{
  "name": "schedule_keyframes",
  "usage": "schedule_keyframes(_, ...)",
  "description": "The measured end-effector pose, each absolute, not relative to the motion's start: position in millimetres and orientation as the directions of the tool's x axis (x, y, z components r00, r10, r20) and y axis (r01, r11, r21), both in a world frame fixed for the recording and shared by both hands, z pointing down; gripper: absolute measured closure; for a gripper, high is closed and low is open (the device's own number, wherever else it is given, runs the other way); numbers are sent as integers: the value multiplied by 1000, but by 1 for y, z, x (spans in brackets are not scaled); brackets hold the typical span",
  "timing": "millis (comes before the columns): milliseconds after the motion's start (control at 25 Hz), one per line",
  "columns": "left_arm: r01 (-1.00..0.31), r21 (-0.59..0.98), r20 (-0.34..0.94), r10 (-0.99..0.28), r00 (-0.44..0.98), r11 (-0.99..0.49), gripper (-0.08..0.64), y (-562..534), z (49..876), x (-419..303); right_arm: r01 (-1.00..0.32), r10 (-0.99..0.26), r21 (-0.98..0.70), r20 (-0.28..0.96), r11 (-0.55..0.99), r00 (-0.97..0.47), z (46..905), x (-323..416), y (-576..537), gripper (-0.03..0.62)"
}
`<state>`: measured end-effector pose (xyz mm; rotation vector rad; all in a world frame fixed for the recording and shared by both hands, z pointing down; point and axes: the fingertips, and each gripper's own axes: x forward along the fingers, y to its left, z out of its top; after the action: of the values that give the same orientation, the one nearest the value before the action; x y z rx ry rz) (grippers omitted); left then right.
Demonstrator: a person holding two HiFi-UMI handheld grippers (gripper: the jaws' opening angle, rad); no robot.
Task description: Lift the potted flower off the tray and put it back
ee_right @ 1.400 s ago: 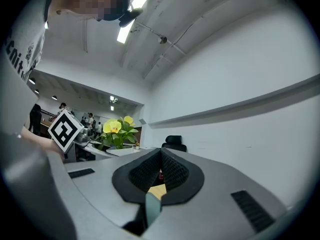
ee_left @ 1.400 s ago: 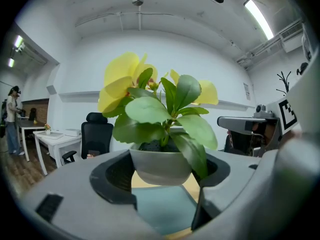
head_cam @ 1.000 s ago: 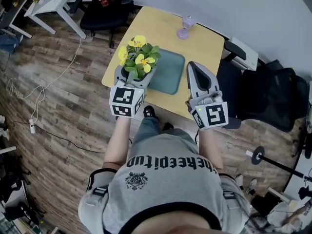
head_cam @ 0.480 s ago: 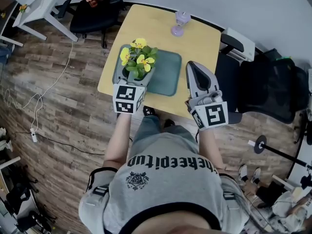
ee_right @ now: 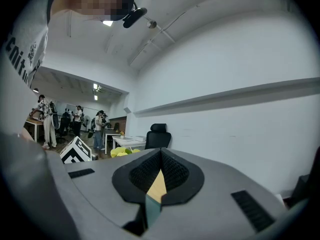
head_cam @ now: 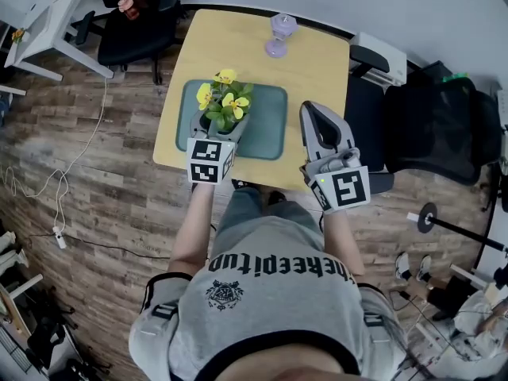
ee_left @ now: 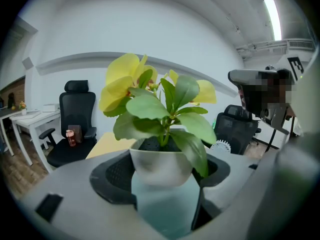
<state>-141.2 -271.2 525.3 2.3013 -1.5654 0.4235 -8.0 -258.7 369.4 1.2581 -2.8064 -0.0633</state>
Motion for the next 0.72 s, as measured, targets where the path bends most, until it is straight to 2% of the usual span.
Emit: schedule_keyframes(720, -890, 112, 545, -721, 427, -442, 216, -300, 596, -119, -811, -813, 75, 109, 581, -572, 387, 12, -280, 591)
